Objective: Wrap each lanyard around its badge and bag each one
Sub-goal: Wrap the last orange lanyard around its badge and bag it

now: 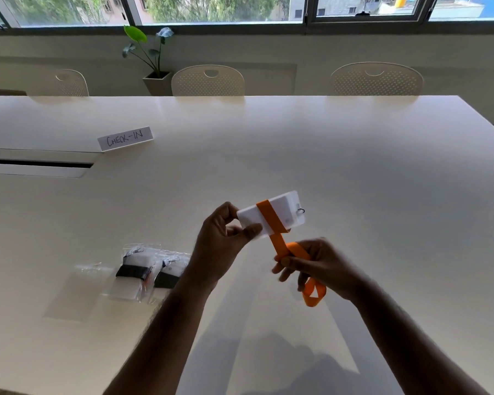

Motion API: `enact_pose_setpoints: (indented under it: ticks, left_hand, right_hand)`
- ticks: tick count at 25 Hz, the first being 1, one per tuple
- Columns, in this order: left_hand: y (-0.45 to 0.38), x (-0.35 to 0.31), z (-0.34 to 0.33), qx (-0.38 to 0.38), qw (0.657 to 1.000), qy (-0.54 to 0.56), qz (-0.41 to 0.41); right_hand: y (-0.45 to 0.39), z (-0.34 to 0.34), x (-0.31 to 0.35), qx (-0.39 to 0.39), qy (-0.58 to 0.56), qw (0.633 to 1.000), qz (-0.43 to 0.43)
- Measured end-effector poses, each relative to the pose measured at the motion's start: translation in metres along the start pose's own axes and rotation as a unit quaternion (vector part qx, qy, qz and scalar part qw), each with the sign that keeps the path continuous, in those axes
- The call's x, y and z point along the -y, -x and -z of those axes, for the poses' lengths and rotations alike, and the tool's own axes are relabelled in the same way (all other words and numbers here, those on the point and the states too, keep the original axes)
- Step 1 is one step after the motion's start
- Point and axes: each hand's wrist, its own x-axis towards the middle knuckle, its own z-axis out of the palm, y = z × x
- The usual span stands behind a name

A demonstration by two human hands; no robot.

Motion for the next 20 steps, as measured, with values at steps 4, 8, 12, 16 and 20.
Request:
enact_pose_setpoints:
  ticks: [4, 8, 12, 16, 20]
  left_hand:
    - [-0.005, 0.012, -0.006, -0.055, 0.998, -0.013, 0.02]
    - [-0.011, 0.022, -0.006, -0.114, 0.993, -0.009, 0.03]
    - [-0.017, 0.025, -0.004, -0.14, 0.99, -0.013, 0.022]
    - [-0.023, 0.027, 0.0, -0.172, 0.985, -0.015, 0.02]
    - [-0.022, 0.031, -0.003, -0.181, 0.983, -0.017, 0.011]
  right_hand:
    - [0.004, -0.005, 0.002, -0.017, -0.002, 1.0, -0.013]
    - [0.011, -0.009, 0.01, -0.021, 0.007, 1.0, -0.007]
    - [0.02, -0.011, 0.016, -0.003, -0.031, 1.0, 0.004]
    - [0.025, -0.012, 0.016, 0.043, -0.11, 0.993, 0.022]
    - [0.024, -0.01, 0.018, 0.09, -0.123, 0.988, 0.037]
